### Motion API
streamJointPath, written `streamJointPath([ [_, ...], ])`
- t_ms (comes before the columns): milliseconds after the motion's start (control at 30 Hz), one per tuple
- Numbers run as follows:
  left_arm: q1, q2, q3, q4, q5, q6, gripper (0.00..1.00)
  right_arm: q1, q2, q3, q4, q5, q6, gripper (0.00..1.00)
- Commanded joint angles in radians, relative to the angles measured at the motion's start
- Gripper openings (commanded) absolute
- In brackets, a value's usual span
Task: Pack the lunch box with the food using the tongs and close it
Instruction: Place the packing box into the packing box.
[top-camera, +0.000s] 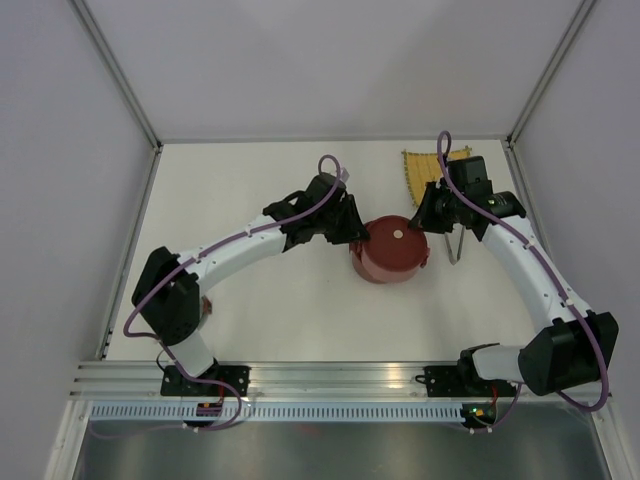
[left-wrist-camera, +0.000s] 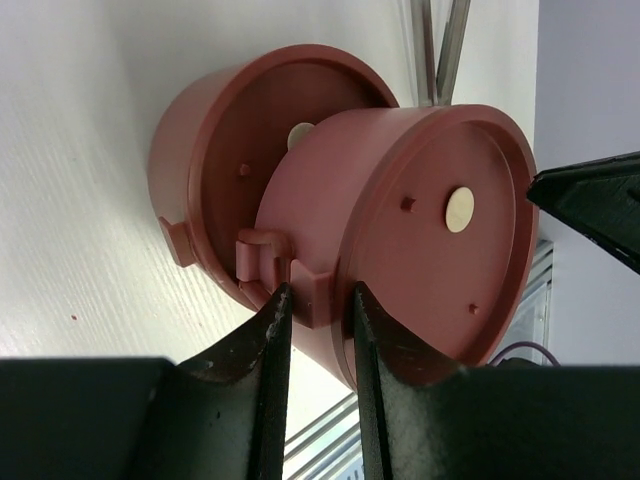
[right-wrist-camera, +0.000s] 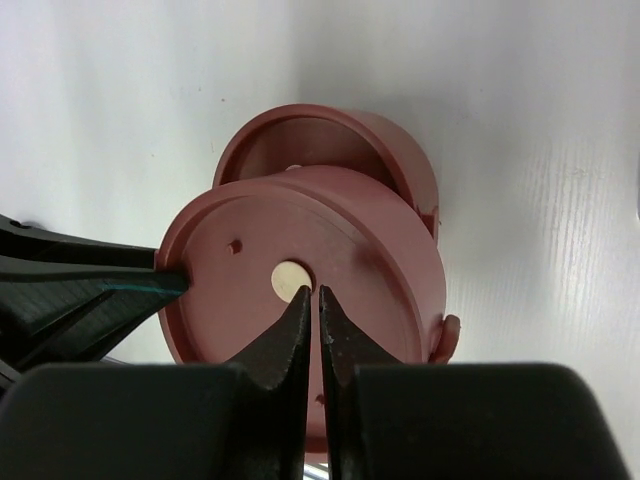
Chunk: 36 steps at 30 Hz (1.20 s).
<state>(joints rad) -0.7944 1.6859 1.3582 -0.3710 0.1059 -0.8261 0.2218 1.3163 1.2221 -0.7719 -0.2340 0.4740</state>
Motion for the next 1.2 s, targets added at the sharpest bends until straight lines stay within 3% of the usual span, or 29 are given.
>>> streamJointPath([
  [0, 0.001, -0.058, 0.004, 0.050, 0.000, -0.035, 0.26, 0.001, -0.008, 0.020, -0.001, 0.036, -0.020, 0.11],
  [233, 0.017, -0.039, 0.002, 0.027, -0.069, -0.018, 0.25, -0.002, 0.027, 0.112, -0.041, 0.067, -0.051, 0.16],
  [367, 0.030, -0.035, -0.001, 0.023, -0.087, -0.008, 0.25, -0.010, 0.031, 0.185, -0.104, 0.113, -0.078, 0.25],
  [400, 0.032, -0.037, -0.001, 0.023, -0.094, -0.010, 0.25, -0.012, 0.029, 0.189, -0.113, 0.117, -0.081, 0.31],
  [533, 0.035, -0.046, -0.007, 0.017, -0.101, -0.008, 0.25, -0.035, 0.006, 0.148, -0.121, 0.082, -0.078, 0.43],
  [767, 0.037, -0.091, -0.051, 0.015, -0.101, -0.018, 0.25, -0.044, -0.023, 0.036, -0.069, -0.016, -0.043, 0.45],
  [1167, 0.027, -0.081, -0.068, 0.035, -0.166, -0.123, 0.24, -0.042, -0.043, -0.030, -0.018, -0.034, -0.017, 0.46],
])
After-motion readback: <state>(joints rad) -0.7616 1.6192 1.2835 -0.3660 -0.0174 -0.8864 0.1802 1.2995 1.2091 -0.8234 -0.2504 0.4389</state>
